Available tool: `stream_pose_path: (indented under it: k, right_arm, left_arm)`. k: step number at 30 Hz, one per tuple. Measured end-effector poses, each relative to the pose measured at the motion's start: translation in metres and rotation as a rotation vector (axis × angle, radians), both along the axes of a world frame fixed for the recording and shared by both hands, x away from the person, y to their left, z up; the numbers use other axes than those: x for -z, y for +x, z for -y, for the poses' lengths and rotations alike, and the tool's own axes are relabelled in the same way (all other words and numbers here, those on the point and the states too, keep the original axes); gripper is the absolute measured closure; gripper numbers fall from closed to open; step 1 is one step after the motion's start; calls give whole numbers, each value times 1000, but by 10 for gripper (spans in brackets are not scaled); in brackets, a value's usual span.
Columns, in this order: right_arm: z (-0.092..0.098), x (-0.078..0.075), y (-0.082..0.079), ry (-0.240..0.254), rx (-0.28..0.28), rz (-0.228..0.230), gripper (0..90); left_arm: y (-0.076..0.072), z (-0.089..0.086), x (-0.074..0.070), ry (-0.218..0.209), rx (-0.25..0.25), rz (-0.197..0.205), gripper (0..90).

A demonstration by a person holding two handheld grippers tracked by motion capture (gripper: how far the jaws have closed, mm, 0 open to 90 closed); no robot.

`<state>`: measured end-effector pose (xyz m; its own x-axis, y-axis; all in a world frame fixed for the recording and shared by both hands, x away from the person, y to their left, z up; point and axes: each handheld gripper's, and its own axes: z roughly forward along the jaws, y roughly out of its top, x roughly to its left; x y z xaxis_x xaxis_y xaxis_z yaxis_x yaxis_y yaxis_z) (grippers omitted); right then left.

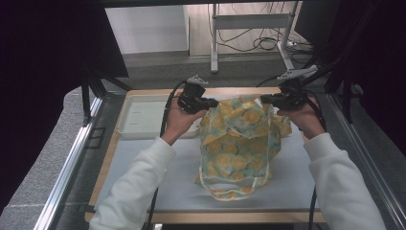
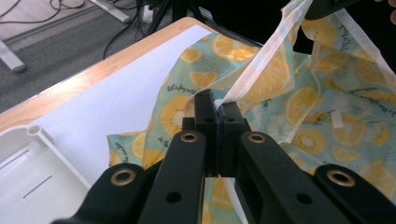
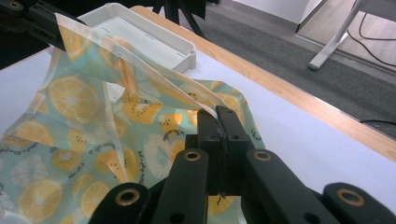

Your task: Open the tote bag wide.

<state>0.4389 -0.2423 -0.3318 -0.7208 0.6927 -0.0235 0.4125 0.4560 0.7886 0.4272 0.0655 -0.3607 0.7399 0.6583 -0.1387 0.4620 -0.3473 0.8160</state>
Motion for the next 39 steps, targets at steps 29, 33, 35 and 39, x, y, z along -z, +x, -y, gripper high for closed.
stream_pose_path:
  k: [29,33,35,39]
  right_arm:
    - [-4,-1,97,-64,172,21,892]
    - [-1,28,111,-79,183,-29,892]
    - [-1,40,114,-84,187,-53,892]
    - [-1,61,119,-103,186,-96,891]
  left_arm:
    - [91,23,-22,81,-105,-8,897]
    - [101,28,-2,100,-106,-39,897]
    - [106,29,9,109,-110,-60,897]
    - [111,31,28,122,-121,-92,897]
